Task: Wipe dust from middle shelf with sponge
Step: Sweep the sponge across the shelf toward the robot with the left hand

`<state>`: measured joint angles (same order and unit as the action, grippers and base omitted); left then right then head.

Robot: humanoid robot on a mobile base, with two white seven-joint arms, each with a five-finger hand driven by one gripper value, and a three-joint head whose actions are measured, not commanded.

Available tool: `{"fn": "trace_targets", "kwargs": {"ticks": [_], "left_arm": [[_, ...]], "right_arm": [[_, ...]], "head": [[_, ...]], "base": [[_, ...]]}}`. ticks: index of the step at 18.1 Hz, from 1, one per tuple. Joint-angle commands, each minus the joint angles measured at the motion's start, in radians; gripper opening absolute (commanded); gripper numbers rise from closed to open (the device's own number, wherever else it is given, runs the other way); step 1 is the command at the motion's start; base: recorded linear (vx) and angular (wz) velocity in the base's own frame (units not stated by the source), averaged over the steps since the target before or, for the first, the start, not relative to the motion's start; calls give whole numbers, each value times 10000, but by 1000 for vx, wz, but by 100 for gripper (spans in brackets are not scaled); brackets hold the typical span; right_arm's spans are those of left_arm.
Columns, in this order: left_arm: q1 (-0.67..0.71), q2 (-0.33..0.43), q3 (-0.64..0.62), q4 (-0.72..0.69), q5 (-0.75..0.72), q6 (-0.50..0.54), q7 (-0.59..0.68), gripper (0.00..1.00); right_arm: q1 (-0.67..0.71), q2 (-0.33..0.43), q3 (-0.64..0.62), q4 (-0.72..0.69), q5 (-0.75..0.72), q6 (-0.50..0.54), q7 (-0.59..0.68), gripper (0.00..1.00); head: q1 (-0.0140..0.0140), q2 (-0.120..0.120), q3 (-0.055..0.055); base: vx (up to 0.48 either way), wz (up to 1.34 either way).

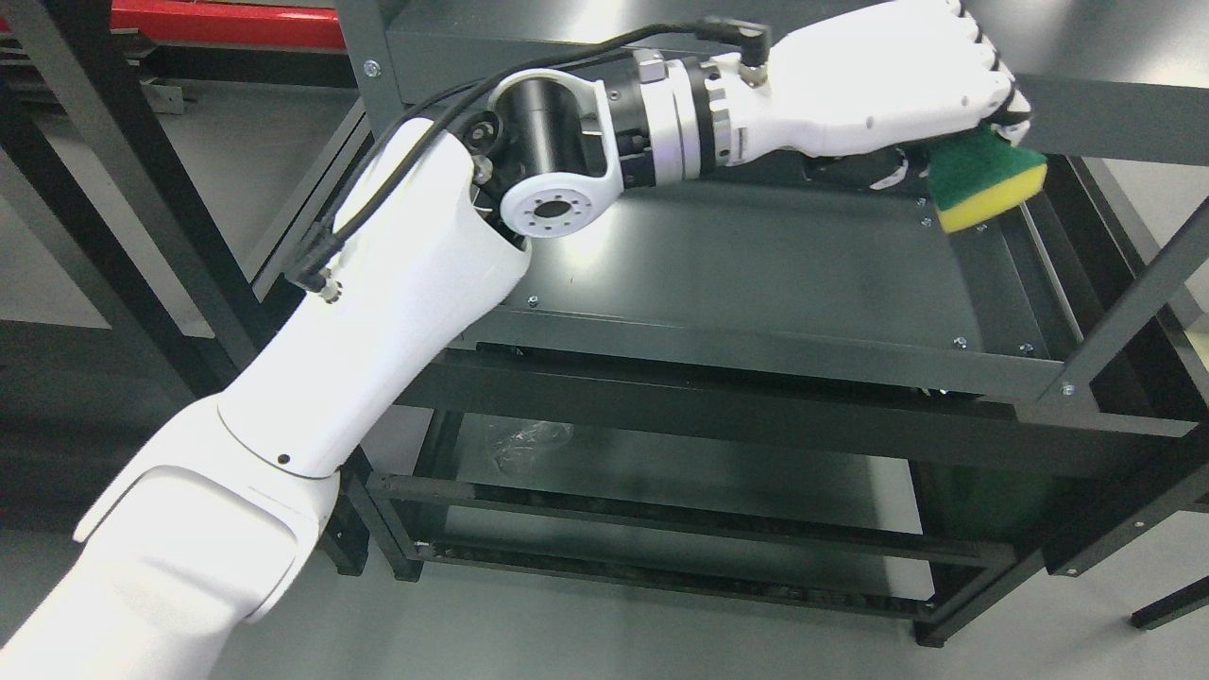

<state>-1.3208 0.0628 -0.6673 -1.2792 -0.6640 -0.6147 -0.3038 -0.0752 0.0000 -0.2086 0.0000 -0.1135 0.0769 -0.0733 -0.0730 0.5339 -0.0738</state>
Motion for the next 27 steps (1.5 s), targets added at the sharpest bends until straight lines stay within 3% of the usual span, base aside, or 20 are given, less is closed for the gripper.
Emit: {"fn": "trace_targets", "kwargs": {"ticks": [1,3,9,14,17,18,20,22,25,27], "left_arm": [[611,2253,2786,-185,-49,-1059,-137,0],[1209,2409,3768,-185,28,-1707,-473,0],[2470,2209,7204,-630,625,-1707,-2635,0],[2531,2883,8283,-921,1422,-1707,-3420,0],[2624,2642,8024,-921,2982,-1707,-3420,0],[2624,1774,7567,-876,3809,-1707,-3420,0],[2563,-128,7073,-875,3940,-1707,-3390,0],[2227,-453,6585,-677,3149,-1707,-3162,0],[1675,-453,4347,-170,2133,-1707,281,0],[1078,-453,3502,-109,1808,-993,1513,0]], "right_arm": [[0,-175,0,-174,0,-2,-4,100],[15,-175,0,-174,0,-2,-4,100],[0,-175,0,-174,0,-2,-4,100],[0,-175,0,-174,0,-2,-4,100],[0,-175,0,-174,0,-2,-4,100],[0,-175,0,-174,0,-2,-4,100],[0,-175,0,-174,0,-2,-4,100],[0,-175,0,-174,0,-2,-4,100],[0,-175,0,-174,0,-2,-4,100],[0,-175,0,-174,0,-2,-4,100]], "head": [[0,0,0],[0,0,0],[0,0,0],[0,0,0],[0,0,0],[0,0,0],[0,0,0],[0,0,0],[0,0,0],[0,0,0]], "base": [[0,0],[0,0],[0,0],[0,0],[0,0],[0,0],[0,0],[-2,11],[0,0],[0,0]]}}
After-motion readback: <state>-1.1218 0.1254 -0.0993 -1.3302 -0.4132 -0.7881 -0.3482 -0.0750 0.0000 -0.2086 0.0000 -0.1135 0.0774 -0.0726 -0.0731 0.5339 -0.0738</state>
